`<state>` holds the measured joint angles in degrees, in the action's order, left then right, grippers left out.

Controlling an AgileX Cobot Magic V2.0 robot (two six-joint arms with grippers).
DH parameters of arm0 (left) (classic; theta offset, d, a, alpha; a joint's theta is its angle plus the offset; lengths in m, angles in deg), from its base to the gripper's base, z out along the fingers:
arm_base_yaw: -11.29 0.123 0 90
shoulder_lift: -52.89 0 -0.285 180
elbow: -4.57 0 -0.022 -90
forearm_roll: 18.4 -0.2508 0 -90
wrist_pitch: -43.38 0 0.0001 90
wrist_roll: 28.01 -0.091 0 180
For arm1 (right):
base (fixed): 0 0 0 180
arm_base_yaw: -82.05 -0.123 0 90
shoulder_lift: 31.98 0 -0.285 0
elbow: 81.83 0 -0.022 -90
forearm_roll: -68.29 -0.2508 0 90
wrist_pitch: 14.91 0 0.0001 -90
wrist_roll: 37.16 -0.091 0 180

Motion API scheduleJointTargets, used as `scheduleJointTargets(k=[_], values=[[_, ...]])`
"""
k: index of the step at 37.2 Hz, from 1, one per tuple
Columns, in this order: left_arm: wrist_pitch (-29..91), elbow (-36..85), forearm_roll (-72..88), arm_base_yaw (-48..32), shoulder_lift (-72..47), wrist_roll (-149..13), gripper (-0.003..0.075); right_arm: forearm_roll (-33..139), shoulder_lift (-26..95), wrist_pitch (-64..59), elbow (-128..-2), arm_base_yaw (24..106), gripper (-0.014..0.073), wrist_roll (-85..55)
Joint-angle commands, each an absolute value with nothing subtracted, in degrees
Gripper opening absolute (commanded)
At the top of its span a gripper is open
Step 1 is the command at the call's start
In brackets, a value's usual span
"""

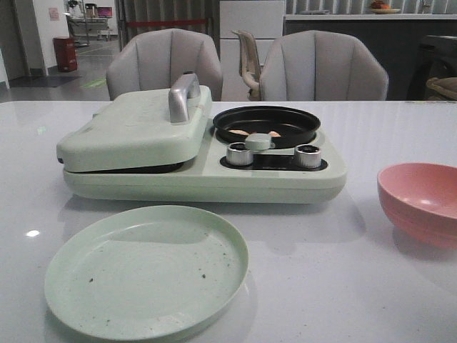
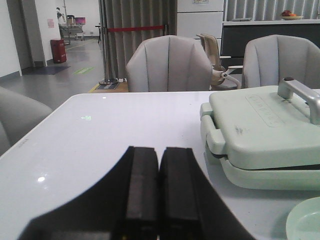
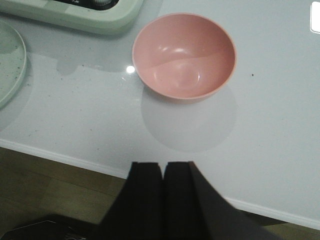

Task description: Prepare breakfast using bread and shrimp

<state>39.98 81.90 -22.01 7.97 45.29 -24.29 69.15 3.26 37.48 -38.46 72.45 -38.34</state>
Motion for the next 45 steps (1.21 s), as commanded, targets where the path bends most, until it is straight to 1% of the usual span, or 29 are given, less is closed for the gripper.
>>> scheduleJointTargets(k=[1,38,41,45], values=[[45.26,82.28,-22.18,6.80,46.61,-23.68,0.0101,69.42,3.47,33.57,-39.97,72.32,0.0034,-38.25],[45.26,82.28,-22.18,6.67,46.61,-23.68,0.0101,69.42,3.39,33.35,-39.85,72.32,0.0034,-38.25],[45.26,82.28,-22.18,6.67,46.61,-23.68,0.0101,70.03,1.44,30.20,-38.24,73.03,0.0034,-38.25],[45.26,82.28,-22.18,6.67,46.61,-23.68,0.0101,70.10,-2.71,20.36,-33.46,74.74,0.0034,-38.25]])
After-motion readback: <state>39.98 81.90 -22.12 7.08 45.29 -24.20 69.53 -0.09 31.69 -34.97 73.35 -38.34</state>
